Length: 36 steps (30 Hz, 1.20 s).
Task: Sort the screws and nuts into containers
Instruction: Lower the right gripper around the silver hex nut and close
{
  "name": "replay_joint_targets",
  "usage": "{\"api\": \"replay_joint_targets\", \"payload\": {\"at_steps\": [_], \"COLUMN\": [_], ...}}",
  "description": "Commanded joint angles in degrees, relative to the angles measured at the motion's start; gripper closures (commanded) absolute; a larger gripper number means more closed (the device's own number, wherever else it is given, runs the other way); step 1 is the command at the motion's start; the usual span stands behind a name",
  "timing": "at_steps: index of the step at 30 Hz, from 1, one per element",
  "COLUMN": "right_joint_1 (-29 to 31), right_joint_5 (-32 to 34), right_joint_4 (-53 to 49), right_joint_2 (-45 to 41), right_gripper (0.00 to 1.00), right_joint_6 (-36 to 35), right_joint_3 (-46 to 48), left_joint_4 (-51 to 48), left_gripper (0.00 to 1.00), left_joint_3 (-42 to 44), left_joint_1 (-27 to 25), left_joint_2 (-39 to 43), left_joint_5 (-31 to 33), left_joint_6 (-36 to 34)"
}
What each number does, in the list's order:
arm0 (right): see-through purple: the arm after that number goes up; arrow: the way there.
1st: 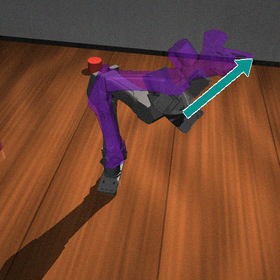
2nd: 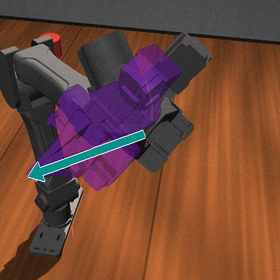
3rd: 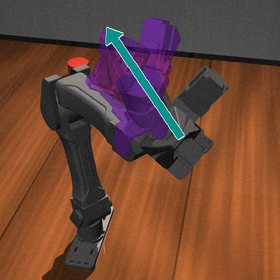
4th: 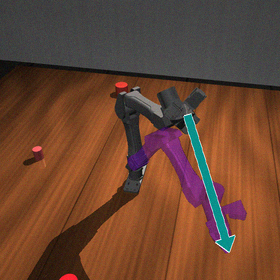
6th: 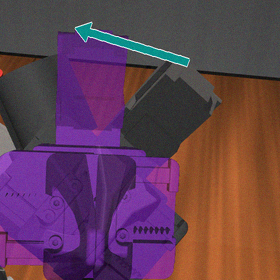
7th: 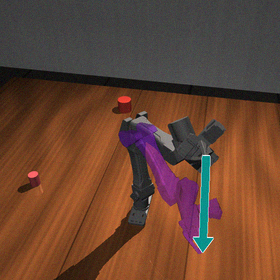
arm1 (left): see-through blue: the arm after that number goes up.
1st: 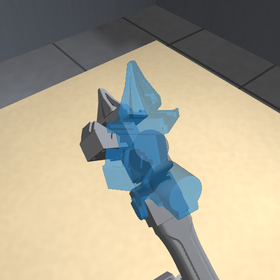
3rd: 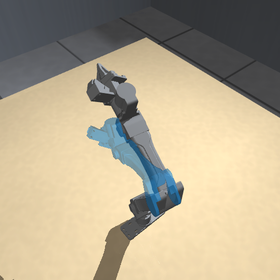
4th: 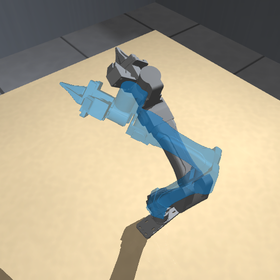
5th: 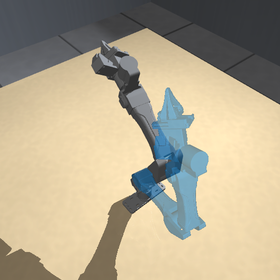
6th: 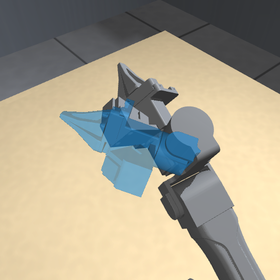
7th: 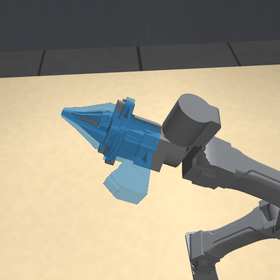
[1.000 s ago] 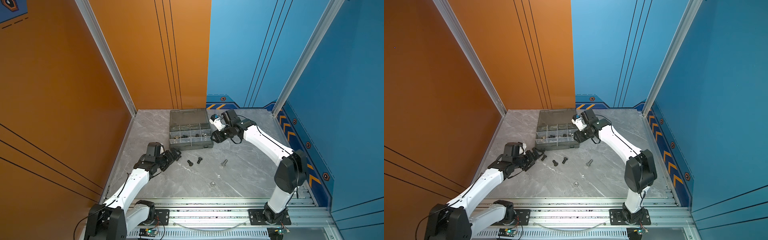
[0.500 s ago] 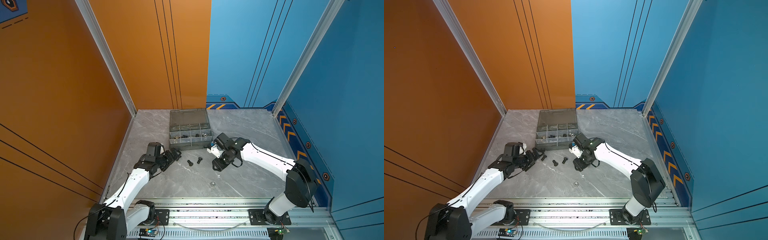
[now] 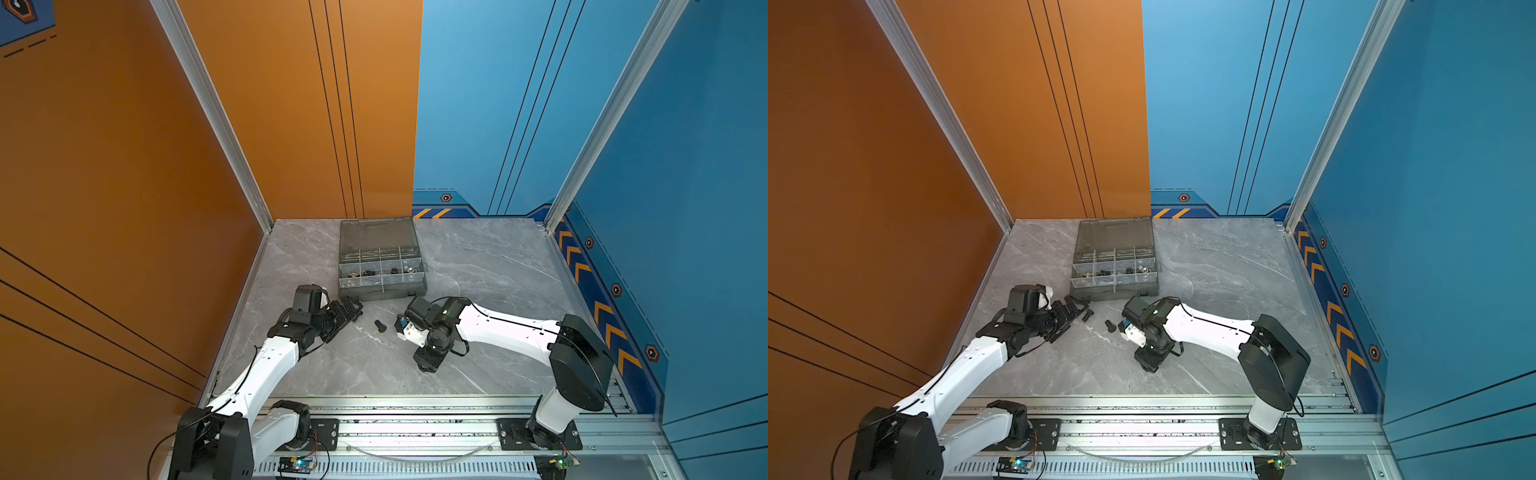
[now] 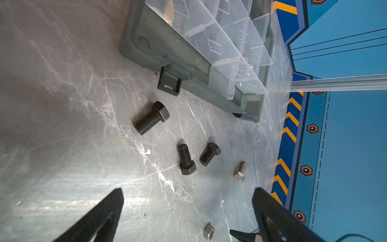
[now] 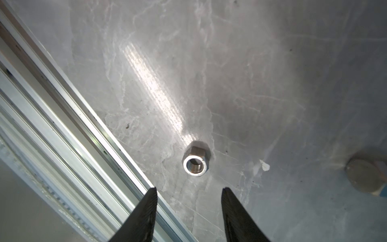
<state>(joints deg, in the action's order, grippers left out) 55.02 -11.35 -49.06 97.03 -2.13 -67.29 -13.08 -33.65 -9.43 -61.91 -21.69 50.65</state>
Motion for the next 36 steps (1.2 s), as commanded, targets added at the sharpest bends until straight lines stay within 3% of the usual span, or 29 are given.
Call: {"api": "replay_joint_targets", "payload": {"at_steps": [1, 11, 29, 34, 36], "right_joint_1": [1.13, 1.22, 1.14, 1.0, 1.04], "right_joint_5": [3.2, 3.51, 3.97, 4.15, 4.15], "right_joint_4": [-0.65, 3.23, 5.93, 5.38, 5.18], "right_joint_2": [0.6, 1.29, 5.7, 6.41, 6.63], "right_gripper": [0.48, 0.49, 0.52, 0.56, 0.63], "right_joint_6": [-6.15, -12.32, -13.7, -13.26, -13.09], "right_joint_3": [1.73, 3.67, 3.3, 3.09, 2.87], "left_joint_4": [0.07, 0.1, -0.19, -0.33, -0.28], "left_gripper": [0.02, 0.02, 0.02, 0.02, 0.02], "left_joint_3": [-0.03, -0.15, -0.48, -0.46, -0.45], "left_joint_1": [-0.46, -0.46, -0.59, -0.54, -0.56], "left_joint_2": [-0.4, -0.42, -0.41, -0.41, -0.32], "left_joint_5": [-0.66, -0.52, -0.37, -0.36, -0.25], "left_joint_6": [-0.17, -0.11, -0.06, -0.12, -0.07]}}
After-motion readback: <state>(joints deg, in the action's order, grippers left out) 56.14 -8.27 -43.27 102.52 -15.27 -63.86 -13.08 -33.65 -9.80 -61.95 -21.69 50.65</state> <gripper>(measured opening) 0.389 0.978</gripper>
